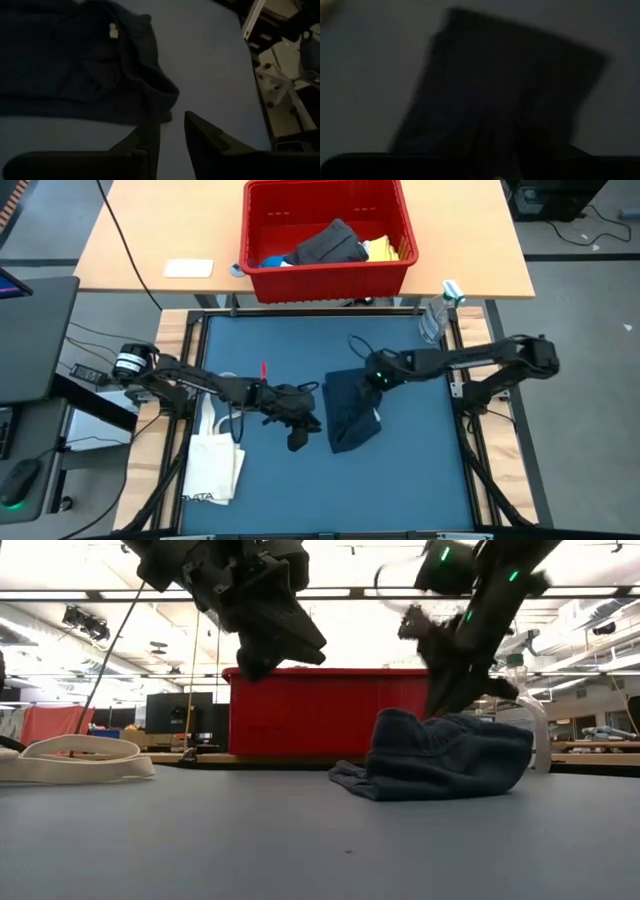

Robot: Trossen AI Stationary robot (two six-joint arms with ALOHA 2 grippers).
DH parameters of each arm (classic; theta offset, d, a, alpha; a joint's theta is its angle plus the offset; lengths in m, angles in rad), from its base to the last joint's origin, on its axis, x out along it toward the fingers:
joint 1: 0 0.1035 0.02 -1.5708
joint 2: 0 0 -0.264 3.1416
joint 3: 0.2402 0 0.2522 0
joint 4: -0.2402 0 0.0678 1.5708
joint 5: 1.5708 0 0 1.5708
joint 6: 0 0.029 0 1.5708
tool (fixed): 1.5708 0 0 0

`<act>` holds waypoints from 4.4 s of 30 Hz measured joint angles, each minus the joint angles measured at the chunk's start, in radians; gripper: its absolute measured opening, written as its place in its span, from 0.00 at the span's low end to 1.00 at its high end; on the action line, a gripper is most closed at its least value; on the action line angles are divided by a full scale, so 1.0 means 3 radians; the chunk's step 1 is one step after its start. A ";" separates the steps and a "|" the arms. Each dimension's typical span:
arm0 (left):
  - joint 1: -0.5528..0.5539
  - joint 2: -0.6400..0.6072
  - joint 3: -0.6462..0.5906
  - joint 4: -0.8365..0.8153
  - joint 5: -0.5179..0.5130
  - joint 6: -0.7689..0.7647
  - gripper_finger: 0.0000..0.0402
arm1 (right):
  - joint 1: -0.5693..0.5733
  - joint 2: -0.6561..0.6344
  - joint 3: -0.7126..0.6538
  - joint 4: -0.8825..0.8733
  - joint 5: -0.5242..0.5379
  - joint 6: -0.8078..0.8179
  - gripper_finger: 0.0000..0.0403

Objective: Fold Laundry from Bin
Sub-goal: Fold the dark blue shorts

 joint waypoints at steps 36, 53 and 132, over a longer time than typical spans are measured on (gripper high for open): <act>-0.0157 0.1231 0.0177 0.1588 0.0060 -0.0371 0.35 | 0.0334 -0.0154 0.0004 -0.0491 -0.0432 -0.0204 0.41; -0.0468 0.1230 0.0692 0.1507 0.0723 -0.0497 0.06 | 0.1536 -0.0399 0.0004 -0.0628 -0.0608 0.0391 0.34; 0.0248 0.0521 0.0689 -0.0495 0.0332 -0.0289 0.33 | 0.1337 0.0329 -0.0722 0.2400 -0.1467 0.0501 0.10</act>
